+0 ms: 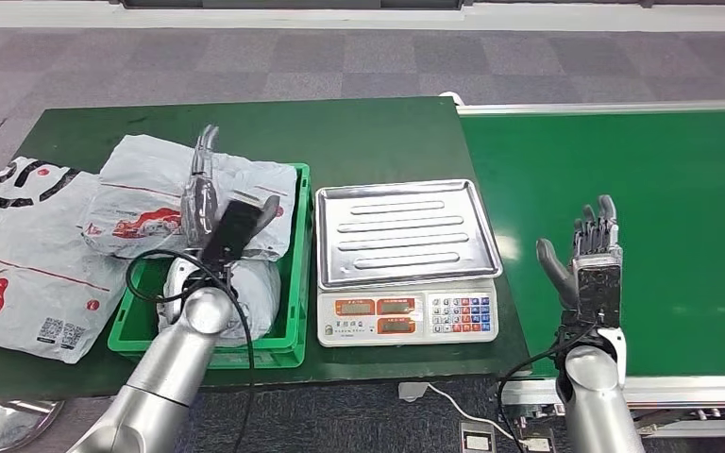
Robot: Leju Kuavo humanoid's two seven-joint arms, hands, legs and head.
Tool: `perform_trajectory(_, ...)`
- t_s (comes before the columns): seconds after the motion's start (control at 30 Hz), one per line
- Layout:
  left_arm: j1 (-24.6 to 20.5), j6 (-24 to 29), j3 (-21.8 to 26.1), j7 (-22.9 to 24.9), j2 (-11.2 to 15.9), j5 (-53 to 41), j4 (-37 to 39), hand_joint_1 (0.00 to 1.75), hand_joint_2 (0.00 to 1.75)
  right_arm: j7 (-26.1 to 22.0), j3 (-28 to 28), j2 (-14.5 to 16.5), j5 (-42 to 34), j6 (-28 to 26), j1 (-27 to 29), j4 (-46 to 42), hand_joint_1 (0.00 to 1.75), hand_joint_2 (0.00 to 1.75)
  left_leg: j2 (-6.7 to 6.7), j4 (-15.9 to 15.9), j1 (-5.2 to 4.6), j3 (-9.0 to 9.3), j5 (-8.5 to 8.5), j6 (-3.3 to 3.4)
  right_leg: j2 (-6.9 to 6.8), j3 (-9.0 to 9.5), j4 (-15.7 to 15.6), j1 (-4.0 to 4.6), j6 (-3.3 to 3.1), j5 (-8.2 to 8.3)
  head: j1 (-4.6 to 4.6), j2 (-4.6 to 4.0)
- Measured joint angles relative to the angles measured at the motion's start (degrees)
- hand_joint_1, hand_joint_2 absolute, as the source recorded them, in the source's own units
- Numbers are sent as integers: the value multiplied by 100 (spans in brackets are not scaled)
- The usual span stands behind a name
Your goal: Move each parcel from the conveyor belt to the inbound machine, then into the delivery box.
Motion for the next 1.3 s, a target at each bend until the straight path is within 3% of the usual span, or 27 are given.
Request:
perform_trajectory(0.1,-3,-393,-74,-97,-115,1574,-175,0,175,-27,80,-36,-84,9,-8,0,0,175,8,1,-1,1,-3,3,5,-3,-1,0,1,1,0,0)
perform_trajectory(0.27,-98,-1091,-260,-243,-276,1747,-219,0,175,-29,314,-55,-173,111,-119,1,0,175,7,1,0,1,1,2,2,-1,1,1,1,1,0,0)
perform_trajectory(0.43,-260,-1181,-477,-261,-449,2051,-150,0,175,-7,622,15,-72,128,-323,34,0,175,10,1,0,1,1,2,5,-1,1,1,1,2,0,0)
perform_trajectory(0.63,-598,-1467,-777,-130,-736,2339,218,0,175,253,956,305,306,-13,-628,109,0,175,9,1,0,1,3,1,3,-1,1,1,2,4,0,0)
perform_trajectory(0.97,-1064,-1777,-1154,-38,-1053,2459,835,0,175,356,1060,637,446,87,-880,185,0,175,8,1,0,0,3,1,4,-2,1,0,2,4,0,0)
perform_trajectory(1.3,-1332,-1860,-1273,-309,-1206,2774,1761,0,175,420,1056,750,-79,125,-1062,470,0,175,9,1,0,2,4,0,5,-2,1,1,1,5,0,0)
